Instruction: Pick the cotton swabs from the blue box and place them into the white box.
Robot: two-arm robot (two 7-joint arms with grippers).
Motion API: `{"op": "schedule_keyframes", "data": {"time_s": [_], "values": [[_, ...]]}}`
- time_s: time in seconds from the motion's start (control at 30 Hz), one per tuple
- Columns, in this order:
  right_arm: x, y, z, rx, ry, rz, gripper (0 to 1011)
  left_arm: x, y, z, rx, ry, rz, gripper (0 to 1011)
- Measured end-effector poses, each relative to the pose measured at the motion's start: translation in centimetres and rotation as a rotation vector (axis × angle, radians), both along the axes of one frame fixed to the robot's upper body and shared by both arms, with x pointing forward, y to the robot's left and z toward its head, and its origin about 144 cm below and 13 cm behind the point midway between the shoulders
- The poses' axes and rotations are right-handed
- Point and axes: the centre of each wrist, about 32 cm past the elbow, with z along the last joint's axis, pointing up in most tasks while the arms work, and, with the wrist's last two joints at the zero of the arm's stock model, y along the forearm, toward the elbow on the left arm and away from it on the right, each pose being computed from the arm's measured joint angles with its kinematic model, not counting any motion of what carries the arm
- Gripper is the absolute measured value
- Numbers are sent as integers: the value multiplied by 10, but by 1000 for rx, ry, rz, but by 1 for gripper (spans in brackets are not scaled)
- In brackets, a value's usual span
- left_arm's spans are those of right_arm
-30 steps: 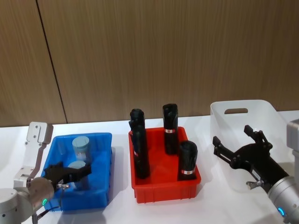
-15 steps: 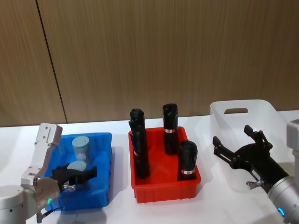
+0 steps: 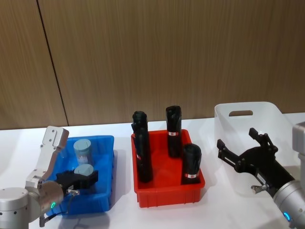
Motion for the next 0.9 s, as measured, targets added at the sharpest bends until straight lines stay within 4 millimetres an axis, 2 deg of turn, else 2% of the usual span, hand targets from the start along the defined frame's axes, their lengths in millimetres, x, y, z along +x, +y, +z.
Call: {"op": "schedule_keyframes", "data": {"time_s": [0.47,0.9], "values": [[0,0,0,0,0,0,1002,-2,1,8,39,-18,11,673],[0,0,0,0,0,0,1002,-7,1,33,60,-110,19,673]]}}
